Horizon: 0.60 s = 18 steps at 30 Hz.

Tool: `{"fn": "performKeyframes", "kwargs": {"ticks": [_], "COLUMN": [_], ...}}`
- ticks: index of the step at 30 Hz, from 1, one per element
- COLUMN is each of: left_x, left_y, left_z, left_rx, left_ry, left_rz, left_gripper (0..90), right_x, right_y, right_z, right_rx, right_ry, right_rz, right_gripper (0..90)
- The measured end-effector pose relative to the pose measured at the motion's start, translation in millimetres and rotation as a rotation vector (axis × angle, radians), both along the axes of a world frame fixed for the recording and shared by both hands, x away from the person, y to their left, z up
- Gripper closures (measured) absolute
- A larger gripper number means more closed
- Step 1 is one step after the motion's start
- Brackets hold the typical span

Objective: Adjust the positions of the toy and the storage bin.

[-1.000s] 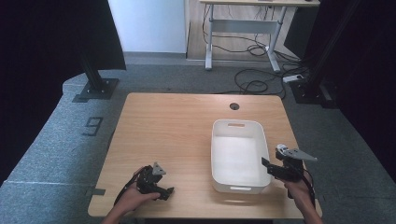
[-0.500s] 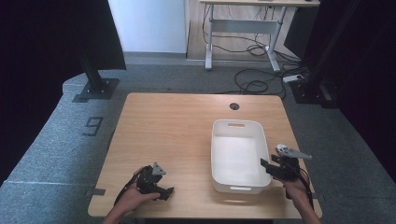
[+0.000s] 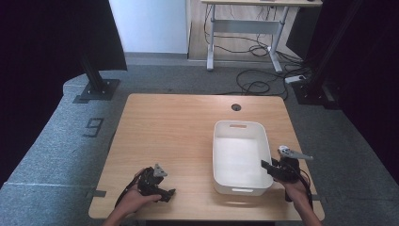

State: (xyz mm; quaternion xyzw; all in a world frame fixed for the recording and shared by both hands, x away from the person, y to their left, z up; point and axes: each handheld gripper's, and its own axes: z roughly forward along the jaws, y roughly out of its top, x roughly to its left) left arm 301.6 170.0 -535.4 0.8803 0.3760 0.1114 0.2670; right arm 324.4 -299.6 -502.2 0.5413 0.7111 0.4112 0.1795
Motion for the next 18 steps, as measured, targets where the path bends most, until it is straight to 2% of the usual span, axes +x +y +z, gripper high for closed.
{"fn": "performKeyframes", "kwargs": {"ticks": [4, 18], "left_x": [0.0, 0.1], "left_y": [-0.1, -0.1], "left_z": [0.0, 0.0], "left_rx": [0.000, 0.000], "left_ry": [0.000, 0.000], "left_rz": [0.000, -0.001], "left_gripper": [8.6, 8.6], "right_x": [-0.3, -1.0], "right_y": [0.8, 4.4], "right_z": [0.7, 1.3], "right_rx": [0.012, 0.009], "right_ry": [0.010, 0.006], "right_rz": [-0.005, -0.020], "right_gripper": [64.6, 66.0]}}
